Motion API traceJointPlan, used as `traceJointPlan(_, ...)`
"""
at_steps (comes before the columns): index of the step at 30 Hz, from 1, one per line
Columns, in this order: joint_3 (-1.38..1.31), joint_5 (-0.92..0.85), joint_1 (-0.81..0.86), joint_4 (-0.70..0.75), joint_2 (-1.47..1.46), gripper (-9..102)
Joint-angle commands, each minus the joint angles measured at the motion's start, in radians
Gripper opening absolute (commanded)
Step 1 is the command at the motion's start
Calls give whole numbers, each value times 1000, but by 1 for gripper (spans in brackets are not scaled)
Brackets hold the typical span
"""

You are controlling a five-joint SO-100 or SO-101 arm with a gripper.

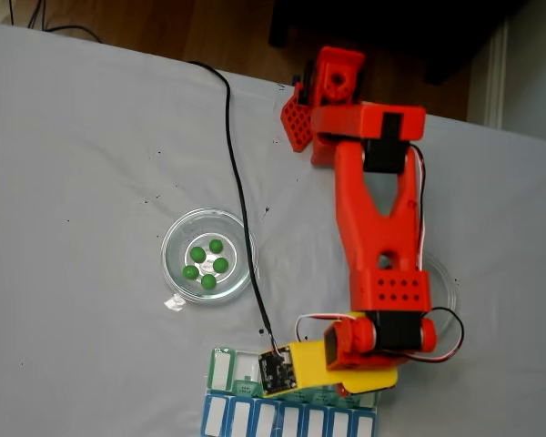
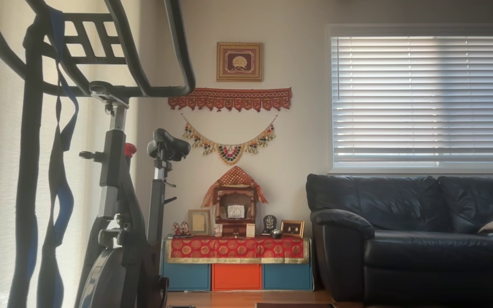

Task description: Sort medicines into box.

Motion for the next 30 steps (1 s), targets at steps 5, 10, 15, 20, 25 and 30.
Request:
traceJointPlan(5,-75,-3,-11,-8,40,1)
traceJointPlan(10,-18,-8,-18,-69,57,1)
traceJointPlan(15,-54,-2,-28,-71,9,1)
traceJointPlan(20,-51,0,-41,-83,-3,1)
traceJointPlan(25,-46,6,-57,-107,-28,1)
traceJointPlan(30,-46,20,-69,-138,-49,1)
